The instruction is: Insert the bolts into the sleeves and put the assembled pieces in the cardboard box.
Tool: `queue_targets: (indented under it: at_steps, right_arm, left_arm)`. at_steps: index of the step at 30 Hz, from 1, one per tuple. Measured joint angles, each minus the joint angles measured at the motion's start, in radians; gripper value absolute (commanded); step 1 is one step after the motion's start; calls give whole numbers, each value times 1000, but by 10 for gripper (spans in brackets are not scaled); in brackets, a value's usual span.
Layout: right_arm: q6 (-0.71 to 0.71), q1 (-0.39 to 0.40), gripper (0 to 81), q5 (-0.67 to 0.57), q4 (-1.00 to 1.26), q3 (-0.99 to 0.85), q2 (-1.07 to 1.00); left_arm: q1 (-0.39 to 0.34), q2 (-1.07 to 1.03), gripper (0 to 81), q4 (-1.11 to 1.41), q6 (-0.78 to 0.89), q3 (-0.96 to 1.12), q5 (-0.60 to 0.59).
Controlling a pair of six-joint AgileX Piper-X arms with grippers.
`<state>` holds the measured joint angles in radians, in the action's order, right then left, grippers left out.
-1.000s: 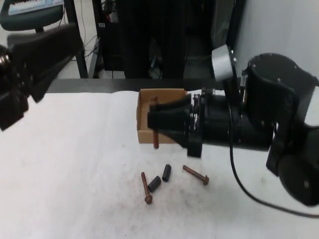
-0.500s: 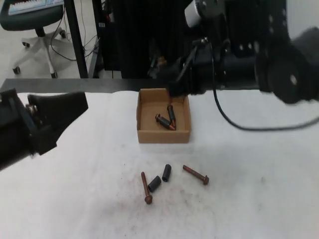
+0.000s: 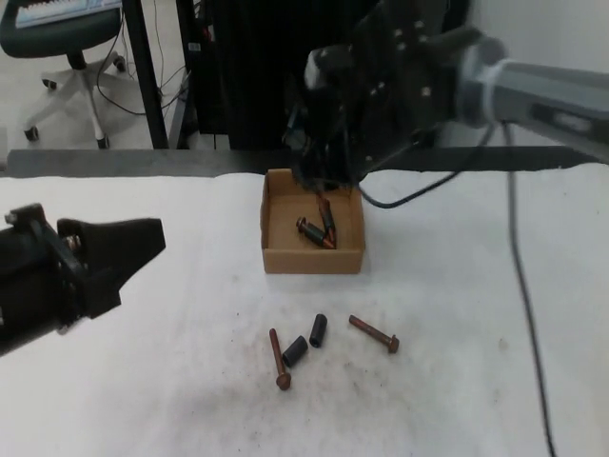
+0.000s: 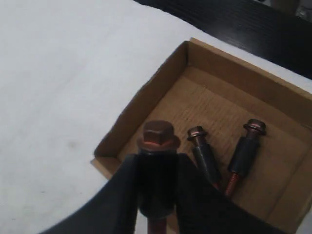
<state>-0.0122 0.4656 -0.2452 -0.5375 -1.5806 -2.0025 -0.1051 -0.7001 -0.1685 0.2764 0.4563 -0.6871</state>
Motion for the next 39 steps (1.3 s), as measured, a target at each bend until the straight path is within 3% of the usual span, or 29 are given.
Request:
queue_targets:
  at_steps: [8, 20, 28, 39]
  right_arm:
    - [-26, -13, 8, 84, -67, -186, -172]
    - [-31, -17, 3, 133, -54, -206, -215]
    - [-31, -17, 379, 133, -54, -206, -215]
    - [-31, -17, 363, 137, -139, -209, -132]
  left_arm:
    - [0, 13, 3, -11, 0, 0, 0]
    - [0, 13, 3, -11, -22, 0, 0]
    - [0, 13, 3, -11, -22, 0, 0]
    - [0, 13, 3, -11, -83, 0, -3]
